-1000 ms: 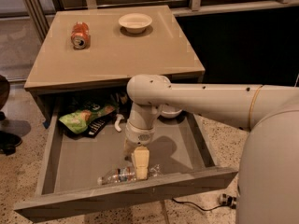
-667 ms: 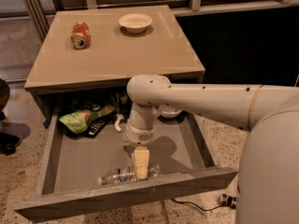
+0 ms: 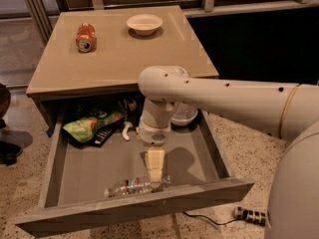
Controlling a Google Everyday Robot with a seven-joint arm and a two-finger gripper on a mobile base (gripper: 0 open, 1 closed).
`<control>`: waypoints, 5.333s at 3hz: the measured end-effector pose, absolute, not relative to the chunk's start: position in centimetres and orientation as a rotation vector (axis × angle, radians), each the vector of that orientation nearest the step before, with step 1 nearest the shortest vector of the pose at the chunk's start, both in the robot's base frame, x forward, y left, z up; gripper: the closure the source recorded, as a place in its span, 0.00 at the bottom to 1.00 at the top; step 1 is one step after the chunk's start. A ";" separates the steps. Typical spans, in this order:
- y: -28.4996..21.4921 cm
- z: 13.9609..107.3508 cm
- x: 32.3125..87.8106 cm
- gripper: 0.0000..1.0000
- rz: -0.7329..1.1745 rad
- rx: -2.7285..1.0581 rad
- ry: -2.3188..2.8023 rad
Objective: Pick water bottle from top drawer and place on counter
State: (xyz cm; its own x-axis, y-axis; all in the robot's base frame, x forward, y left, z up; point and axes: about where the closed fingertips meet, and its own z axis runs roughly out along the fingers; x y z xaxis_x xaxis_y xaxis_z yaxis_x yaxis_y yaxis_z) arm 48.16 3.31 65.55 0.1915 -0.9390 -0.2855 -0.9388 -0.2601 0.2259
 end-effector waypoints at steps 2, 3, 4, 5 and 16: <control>3.3 65.5 48.2 0.23 -0.582 2.424 -1.910; 3.3 65.5 48.2 0.45 -0.582 2.424 -1.910; 3.3 65.5 48.2 0.44 -0.582 2.424 -1.910; 3.3 65.5 48.2 0.31 -0.582 2.424 -1.910; 4.4 61.4 46.4 0.27 -0.704 2.400 -1.858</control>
Offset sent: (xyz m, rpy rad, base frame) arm 0.0000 0.0000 0.0000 0.0000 0.0000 0.0000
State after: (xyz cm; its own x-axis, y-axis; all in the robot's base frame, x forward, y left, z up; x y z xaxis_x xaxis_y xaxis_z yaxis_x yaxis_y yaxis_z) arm 46.43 4.37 61.35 0.1869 -0.9243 -0.3327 -0.9125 -0.2888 0.2897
